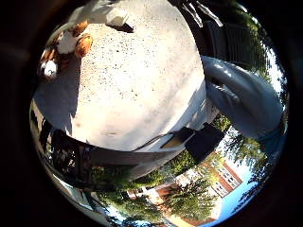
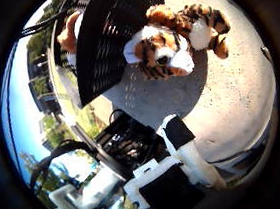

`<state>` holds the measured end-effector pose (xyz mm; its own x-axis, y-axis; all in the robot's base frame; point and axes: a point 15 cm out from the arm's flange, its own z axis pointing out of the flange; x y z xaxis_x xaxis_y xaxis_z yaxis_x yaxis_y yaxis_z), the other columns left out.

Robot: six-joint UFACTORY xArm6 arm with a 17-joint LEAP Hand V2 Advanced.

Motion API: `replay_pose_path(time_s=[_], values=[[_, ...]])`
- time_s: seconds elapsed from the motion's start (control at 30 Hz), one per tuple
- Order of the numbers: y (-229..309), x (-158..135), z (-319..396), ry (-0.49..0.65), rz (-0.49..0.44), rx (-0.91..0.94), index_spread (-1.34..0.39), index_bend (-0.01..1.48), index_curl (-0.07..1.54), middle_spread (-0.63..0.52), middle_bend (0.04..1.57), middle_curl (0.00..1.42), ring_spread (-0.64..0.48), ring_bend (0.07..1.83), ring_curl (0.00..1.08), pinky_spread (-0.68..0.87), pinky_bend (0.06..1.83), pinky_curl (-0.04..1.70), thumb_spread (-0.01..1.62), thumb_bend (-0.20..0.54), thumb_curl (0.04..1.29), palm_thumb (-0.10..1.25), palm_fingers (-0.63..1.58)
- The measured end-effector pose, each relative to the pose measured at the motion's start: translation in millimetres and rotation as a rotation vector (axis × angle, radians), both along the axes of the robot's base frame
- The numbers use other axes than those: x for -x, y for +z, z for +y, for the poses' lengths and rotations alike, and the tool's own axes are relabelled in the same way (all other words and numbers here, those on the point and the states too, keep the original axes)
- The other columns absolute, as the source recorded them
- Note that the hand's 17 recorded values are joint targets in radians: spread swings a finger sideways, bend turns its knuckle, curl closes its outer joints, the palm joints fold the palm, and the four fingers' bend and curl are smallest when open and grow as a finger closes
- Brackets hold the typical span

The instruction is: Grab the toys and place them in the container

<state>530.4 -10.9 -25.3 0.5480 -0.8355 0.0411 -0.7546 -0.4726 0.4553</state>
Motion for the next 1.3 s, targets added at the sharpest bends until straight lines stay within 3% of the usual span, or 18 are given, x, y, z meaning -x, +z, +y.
replay_pose_path(time_s=[0.23, 0.5, 0.57, 0.67, 0.73, 0.83, 1.07, 1.2, 1.3], values=[[-31.3, 0.2, 12.0, 0.055, 0.005, 0.115, -0.20, 0.14, 0.22, 0.18, 0.17, 0.30, 0.30, 0.36, 0.31, 0.48, 0.68, 0.33, 1.04, -0.031, 0.31, 0.60, -0.05], [-52.2, 11.7, 8.6, 0.109, 0.041, 0.184, -0.10, 0.20, 0.27, 0.04, 0.24, 0.35, 0.24, 0.38, 0.32, 0.47, 0.57, 0.26, 1.03, -0.027, 0.31, 0.62, 0.28], [-54.0, 11.5, 9.5, 0.111, 0.039, 0.182, -0.15, 0.15, 0.26, -0.02, 0.31, 0.38, 0.20, 0.49, 0.35, 0.47, 0.59, 0.25, 1.03, -0.026, 0.31, 0.63, 0.45], [-56.3, 9.6, 7.9, 0.108, 0.030, 0.177, -0.23, 0.06, 0.19, -0.08, 0.47, 0.46, 0.15, 0.78, 0.45, 0.42, 0.65, 0.27, 1.03, -0.017, 0.32, 0.67, 0.65], [-58.7, 3.3, 8.9, 0.111, 0.006, 0.164, -0.29, 0.14, 0.16, -0.13, 0.59, 0.54, 0.10, 1.01, 0.55, 0.39, 0.65, 0.29, 1.04, -0.010, 0.34, 0.71, 0.66], [-58.8, -14.9, 10.2, 0.121, -0.060, 0.129, -0.38, 0.23, 0.14, -0.18, 0.71, 0.64, 0.04, 1.18, 0.65, 0.37, 0.69, 0.32, 1.03, -0.008, 0.37, 0.78, 0.69], [-45.6, -25.9, -6.2, 0.101, -0.112, 0.105, -0.61, 0.47, 0.12, -0.28, 0.92, 0.86, -0.05, 1.29, 0.76, 0.33, 1.24, 0.54, 0.99, -0.001, 0.46, 0.93, 0.99], [-38.2, -21.2, -7.4, 0.094, -0.091, 0.116, -0.71, 0.60, 0.13, -0.29, 0.99, 0.96, -0.08, 1.31, 0.80, 0.28, 1.39, 0.65, 1.01, 0.036, 0.53, 1.05, 0.99], [-25.1, -4.5, -15.4, 0.066, -0.024, 0.149, -0.77, 0.68, 0.14, -0.30, 1.02, 1.02, -0.09, 1.34, 0.82, 0.25, 1.44, 0.70, 1.03, 0.037, 0.57, 1.07, 0.95]])
